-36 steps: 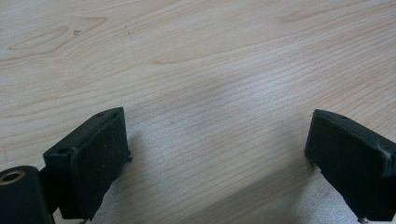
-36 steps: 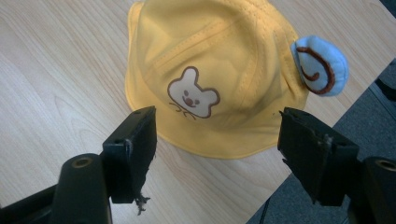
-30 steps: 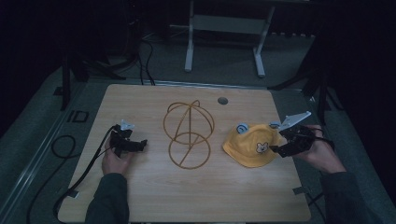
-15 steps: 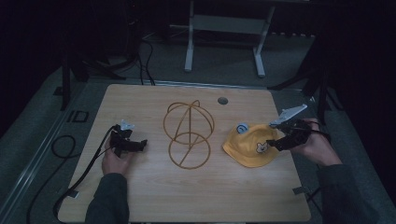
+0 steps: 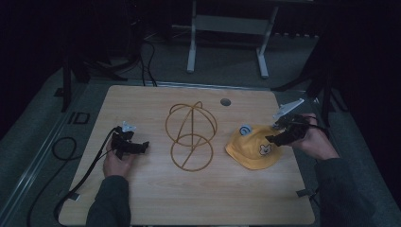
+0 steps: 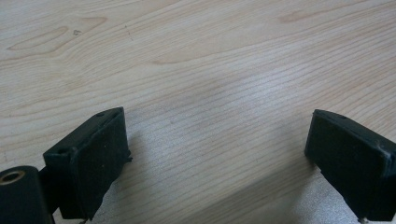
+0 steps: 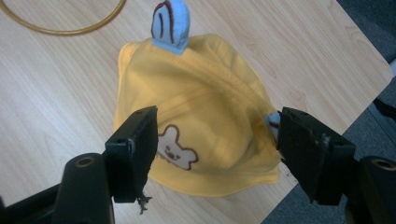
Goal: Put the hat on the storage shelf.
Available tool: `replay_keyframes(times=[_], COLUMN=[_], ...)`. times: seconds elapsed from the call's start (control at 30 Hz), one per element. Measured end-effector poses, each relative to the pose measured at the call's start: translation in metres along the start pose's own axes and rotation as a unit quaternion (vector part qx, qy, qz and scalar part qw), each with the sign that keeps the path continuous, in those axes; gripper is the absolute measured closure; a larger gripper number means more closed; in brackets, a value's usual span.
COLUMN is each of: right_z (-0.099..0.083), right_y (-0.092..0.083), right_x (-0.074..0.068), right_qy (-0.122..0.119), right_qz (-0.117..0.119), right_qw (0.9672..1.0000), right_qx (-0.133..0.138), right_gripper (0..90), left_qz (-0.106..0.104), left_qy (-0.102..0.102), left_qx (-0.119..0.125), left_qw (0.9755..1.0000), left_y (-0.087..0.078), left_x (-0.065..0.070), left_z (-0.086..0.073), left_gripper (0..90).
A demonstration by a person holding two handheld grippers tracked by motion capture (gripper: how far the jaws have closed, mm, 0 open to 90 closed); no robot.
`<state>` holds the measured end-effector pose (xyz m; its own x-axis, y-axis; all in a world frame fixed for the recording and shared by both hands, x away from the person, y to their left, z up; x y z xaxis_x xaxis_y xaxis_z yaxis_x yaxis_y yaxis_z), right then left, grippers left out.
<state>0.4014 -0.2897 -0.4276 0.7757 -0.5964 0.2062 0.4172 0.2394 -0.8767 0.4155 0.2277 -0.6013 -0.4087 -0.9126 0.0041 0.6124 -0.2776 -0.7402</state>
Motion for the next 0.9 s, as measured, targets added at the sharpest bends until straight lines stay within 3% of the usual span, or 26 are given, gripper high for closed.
replay_keyframes(times=[0.43,0.9], right_z=[0.012,0.018], right_y=[0.015,0.036], right_x=[0.009,0.012], right_qy=[0.011,0.007], right_qz=[0.004,0.006], right_qw=[0.9998,0.9994], right_qx=[-0.017,-0.034], right_gripper=[29.8,28.0], left_qz=[0.001,0.001], left_qy=[0.001,0.001], left_qx=[0.001,0.001], left_qw=[1.0,1.0], left_y=[0.0,0.0], left_x=[0.0,0.0], left_z=[0.0,0.0], left_gripper=[5.9,5.9])
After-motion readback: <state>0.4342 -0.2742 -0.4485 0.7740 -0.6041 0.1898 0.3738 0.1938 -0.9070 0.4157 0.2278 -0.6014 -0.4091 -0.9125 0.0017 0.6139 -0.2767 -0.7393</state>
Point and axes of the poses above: each handheld gripper's, and its own axes: y roughly forward along the jaws, z roughly out of its top, x roughly to its right, the point moved 4 cm from there along y, roughly forward along the jaws, and after that the axes turned 2 degrees about -x, right-handed, at the moved point
